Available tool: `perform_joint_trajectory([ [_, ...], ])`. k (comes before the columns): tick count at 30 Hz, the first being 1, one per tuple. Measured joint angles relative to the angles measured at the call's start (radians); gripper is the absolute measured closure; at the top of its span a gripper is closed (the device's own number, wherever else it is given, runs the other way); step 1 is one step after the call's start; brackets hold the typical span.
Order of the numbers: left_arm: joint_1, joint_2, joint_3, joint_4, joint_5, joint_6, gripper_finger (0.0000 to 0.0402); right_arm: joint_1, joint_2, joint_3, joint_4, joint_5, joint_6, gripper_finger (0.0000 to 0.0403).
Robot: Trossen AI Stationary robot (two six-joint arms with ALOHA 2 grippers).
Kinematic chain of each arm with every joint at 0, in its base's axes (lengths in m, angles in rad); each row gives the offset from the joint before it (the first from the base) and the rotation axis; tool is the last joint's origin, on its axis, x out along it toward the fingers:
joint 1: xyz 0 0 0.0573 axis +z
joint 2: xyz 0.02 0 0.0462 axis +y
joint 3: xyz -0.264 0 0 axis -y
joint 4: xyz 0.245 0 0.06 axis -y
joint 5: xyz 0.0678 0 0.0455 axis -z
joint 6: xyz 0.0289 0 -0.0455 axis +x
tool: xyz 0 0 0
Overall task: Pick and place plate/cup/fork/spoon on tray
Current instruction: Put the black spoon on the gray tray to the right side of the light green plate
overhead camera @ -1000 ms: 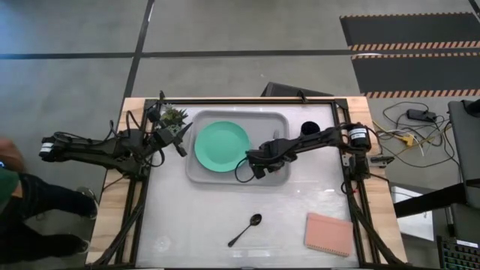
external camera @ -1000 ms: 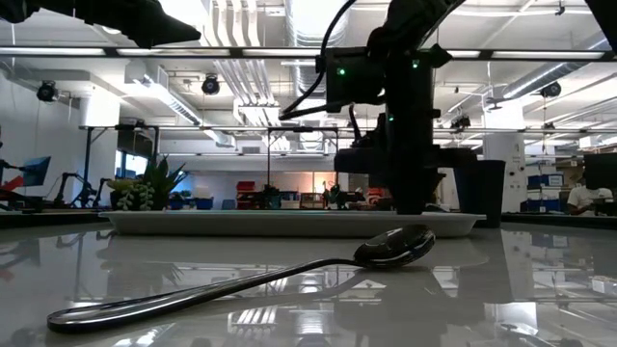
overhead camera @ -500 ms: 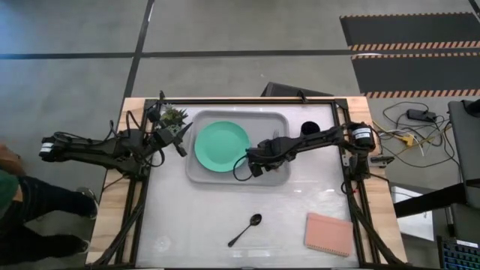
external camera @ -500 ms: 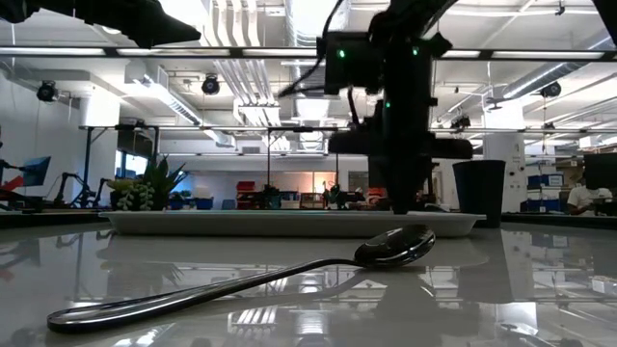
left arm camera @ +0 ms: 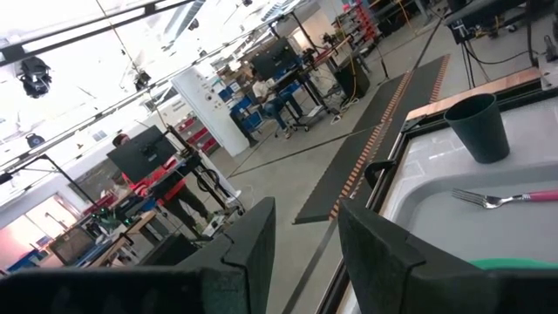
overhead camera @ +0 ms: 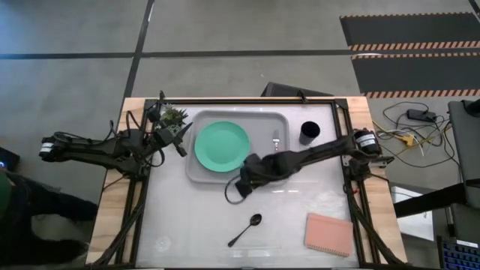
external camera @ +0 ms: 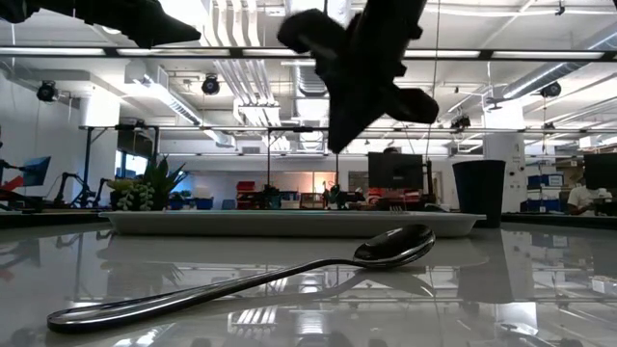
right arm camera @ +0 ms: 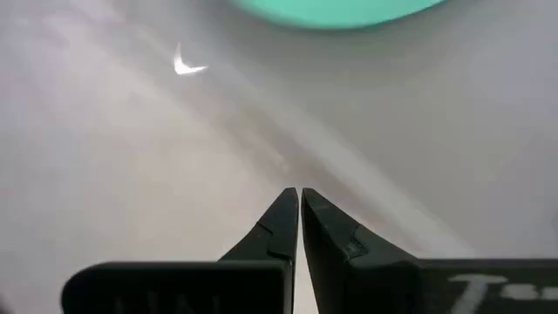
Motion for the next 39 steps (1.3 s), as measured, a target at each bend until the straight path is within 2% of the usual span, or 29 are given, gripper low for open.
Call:
perform_joint_trajectory([
  [3,0.000,0.000,0.000,0.000,0.000,-0.003,0.0292,0.054,0.000,-0.010,0.003,-0.012,-0.011,0.0394],
  [7,-0.001,0.000,0.000,-0.001,0.000,-0.008,0.0292,0.125,0.000,-0.038,-0.015,0.023,-0.023,0.0394],
  [13,-0.002,0.005,0.000,-0.065,0.034,-0.150,0.0292,0.217,-0.001,-0.083,-0.012,0.087,-0.087,0.0394],
  [16,-0.003,0.005,0.000,-0.183,0.150,-0.317,0.0292,0.253,-0.008,-0.110,-0.012,0.141,-0.106,0.0394],
  [20,-0.003,0.038,-0.001,-0.234,0.412,-0.444,0.0292,0.282,-0.034,-0.148,-0.009,0.211,-0.147,0.0394],
  [24,-0.004,0.093,-0.002,-0.187,0.619,-0.507,0.0292,0.286,-0.088,-0.196,-0.003,0.321,-0.218,0.0394],
  [28,-0.004,0.165,-0.002,-0.094,0.708,-0.558,0.0292,0.285,-0.158,-0.243,0.027,0.433,-0.310,0.0394],
  [33,-0.010,0.265,-0.002,-0.007,0.726,-0.612,0.0292,0.285,-0.282,-0.358,0.227,0.527,-0.479,0.0394],
  [39,-0.040,0.378,0.011,0.071,0.731,-0.672,0.0292,0.285,-0.445,-0.616,0.694,0.539,-0.776,0.0394],
])
